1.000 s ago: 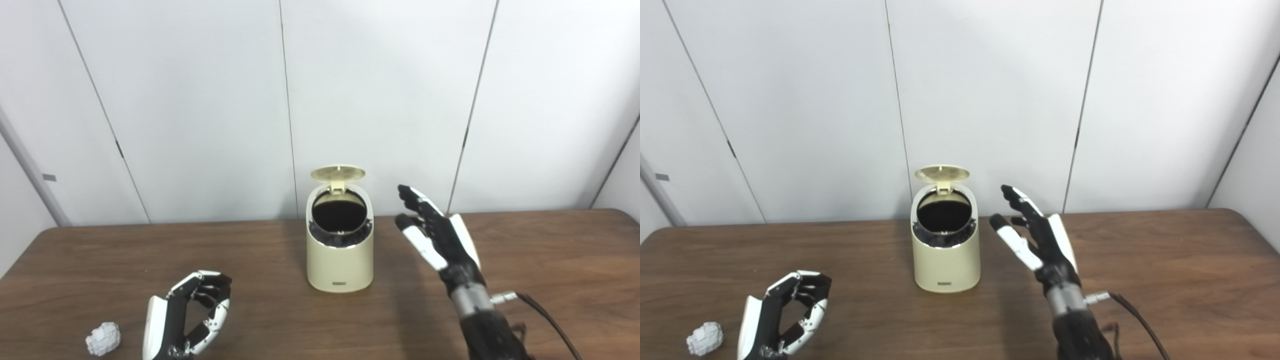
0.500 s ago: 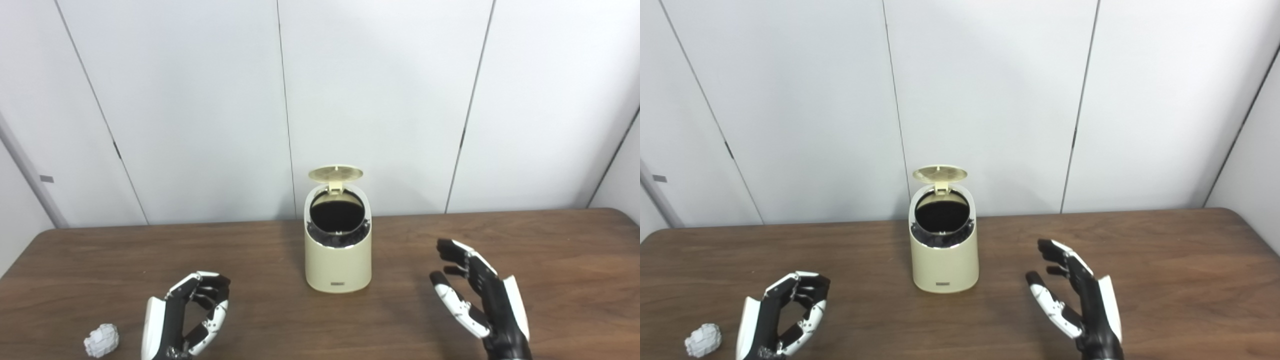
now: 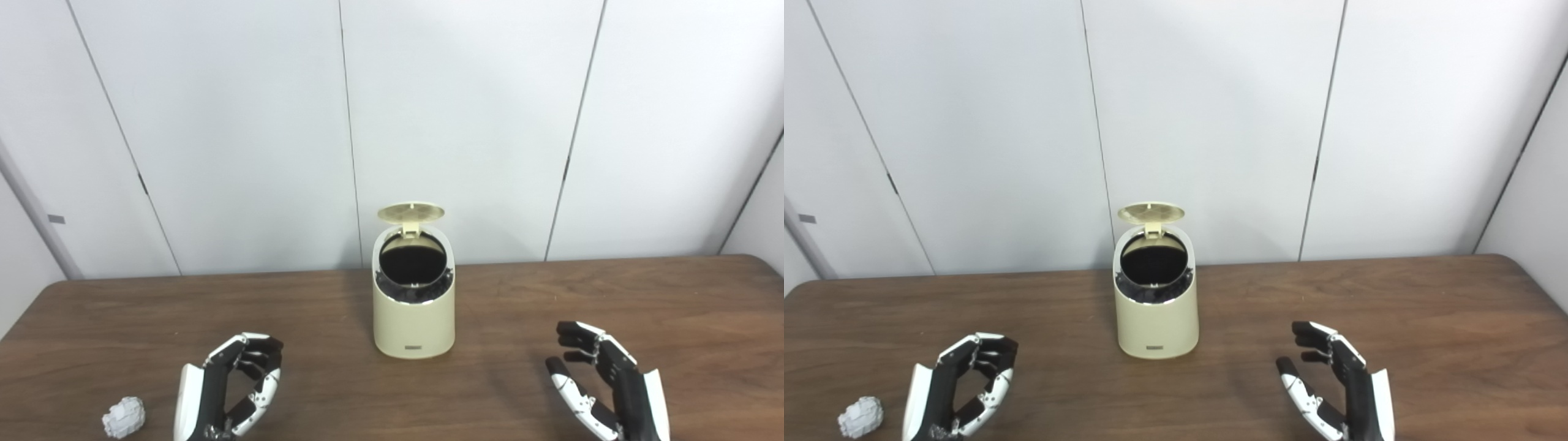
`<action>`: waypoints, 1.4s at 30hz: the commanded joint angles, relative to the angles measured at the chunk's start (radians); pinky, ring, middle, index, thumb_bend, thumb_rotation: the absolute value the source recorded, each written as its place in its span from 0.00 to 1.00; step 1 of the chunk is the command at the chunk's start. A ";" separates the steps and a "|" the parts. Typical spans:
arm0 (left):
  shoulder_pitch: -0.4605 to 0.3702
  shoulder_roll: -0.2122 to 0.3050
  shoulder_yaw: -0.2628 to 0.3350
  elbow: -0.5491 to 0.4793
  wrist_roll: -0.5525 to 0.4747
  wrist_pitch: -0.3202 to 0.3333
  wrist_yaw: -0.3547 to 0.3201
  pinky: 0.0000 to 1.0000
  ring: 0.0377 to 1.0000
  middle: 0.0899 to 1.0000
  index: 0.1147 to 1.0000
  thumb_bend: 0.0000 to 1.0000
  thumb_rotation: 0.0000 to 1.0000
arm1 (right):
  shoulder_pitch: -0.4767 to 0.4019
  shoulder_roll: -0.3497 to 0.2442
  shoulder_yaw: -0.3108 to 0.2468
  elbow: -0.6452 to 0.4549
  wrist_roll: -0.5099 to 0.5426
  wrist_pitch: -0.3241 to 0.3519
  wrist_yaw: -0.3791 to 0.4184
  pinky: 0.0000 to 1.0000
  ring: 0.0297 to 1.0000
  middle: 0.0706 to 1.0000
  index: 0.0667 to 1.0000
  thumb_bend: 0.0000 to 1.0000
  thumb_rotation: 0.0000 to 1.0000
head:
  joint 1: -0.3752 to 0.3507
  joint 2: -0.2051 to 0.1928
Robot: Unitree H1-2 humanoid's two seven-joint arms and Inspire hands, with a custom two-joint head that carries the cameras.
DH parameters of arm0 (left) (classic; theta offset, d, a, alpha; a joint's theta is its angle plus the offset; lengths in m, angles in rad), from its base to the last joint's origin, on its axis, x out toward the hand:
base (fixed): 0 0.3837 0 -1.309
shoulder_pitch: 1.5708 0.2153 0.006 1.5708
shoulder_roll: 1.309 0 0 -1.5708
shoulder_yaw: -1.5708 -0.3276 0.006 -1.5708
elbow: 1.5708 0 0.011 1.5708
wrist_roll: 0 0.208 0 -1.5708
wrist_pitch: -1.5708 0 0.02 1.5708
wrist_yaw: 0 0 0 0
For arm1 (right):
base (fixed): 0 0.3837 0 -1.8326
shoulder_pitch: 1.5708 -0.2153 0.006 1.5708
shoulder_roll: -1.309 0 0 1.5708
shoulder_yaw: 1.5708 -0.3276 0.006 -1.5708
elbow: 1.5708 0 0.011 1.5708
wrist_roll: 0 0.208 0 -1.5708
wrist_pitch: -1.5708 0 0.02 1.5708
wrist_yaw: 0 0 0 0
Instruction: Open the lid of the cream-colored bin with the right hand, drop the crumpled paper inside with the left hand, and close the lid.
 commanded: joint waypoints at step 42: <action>0.123 0.102 0.205 -0.331 0.289 0.087 0.075 0.35 0.44 0.50 0.51 0.31 0.13 | -0.066 -0.162 -0.092 0.252 0.171 -0.166 0.037 0.58 0.66 0.67 0.64 0.29 0.35 | 0.463 -0.023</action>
